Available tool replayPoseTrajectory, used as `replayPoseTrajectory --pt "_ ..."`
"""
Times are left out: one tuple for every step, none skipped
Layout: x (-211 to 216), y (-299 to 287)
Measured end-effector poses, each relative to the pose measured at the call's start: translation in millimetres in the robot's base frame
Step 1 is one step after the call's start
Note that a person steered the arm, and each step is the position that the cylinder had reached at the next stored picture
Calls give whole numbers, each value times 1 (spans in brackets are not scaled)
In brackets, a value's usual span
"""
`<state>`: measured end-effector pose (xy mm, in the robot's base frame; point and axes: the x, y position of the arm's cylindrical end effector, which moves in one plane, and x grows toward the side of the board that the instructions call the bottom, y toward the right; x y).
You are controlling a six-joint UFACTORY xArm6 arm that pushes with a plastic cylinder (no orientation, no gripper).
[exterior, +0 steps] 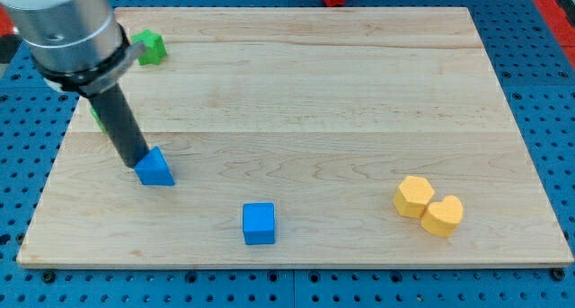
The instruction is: Push the blue triangle towards the blue cube slightly
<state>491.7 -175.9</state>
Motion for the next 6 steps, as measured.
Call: replayPoseTrajectory --pt "18 1" --pt "35 -20" --pt "98 -46" --pt "126 8" --pt "126 68" --pt "126 132"
